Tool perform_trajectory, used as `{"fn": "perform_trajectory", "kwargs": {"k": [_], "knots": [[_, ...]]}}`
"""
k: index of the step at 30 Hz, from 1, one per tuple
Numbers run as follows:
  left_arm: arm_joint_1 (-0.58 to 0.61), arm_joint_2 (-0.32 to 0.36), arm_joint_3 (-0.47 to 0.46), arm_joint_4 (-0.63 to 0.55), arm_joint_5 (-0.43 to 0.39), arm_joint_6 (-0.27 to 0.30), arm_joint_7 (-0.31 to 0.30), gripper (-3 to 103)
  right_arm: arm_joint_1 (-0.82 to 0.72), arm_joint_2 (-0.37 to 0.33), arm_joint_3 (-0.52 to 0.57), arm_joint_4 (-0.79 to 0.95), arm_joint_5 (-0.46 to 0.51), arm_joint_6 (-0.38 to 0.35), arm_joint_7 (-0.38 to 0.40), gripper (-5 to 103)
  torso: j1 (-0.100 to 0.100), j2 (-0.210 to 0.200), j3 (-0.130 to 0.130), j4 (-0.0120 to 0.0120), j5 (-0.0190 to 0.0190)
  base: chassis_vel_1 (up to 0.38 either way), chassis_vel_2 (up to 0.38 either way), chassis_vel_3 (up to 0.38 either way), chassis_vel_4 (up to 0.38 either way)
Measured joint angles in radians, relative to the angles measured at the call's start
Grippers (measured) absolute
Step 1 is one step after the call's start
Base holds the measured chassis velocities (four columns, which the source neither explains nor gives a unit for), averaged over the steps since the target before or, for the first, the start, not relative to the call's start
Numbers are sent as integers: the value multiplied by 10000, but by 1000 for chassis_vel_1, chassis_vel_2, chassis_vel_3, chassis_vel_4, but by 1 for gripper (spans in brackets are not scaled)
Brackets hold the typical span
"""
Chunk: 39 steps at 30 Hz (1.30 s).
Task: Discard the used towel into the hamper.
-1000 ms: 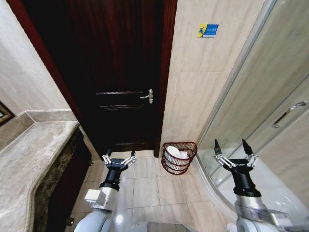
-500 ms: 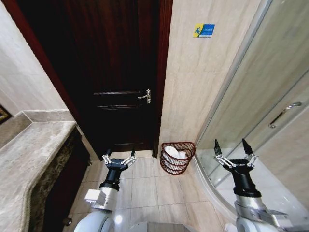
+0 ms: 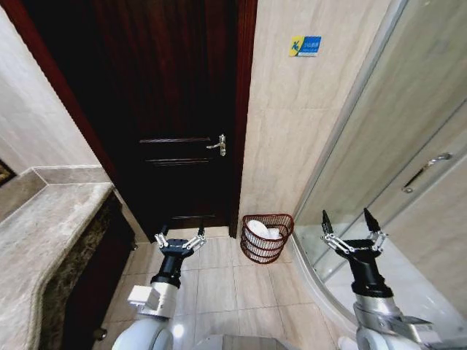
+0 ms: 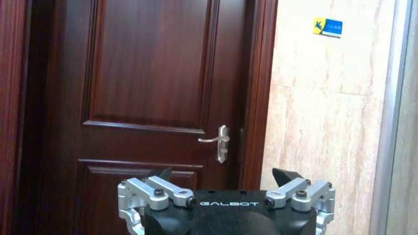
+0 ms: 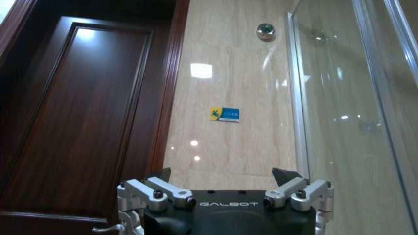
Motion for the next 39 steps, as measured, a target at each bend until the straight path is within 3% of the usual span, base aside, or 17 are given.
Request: {"fn": "perform_trajectory", "kwargs": {"k": [39], "knots": [[2,1,-1,0,0,0,0,100,31,0,26,-59,129,525,-320,100,-8,6,-3,0,1,31,-32,-34,35]]}}
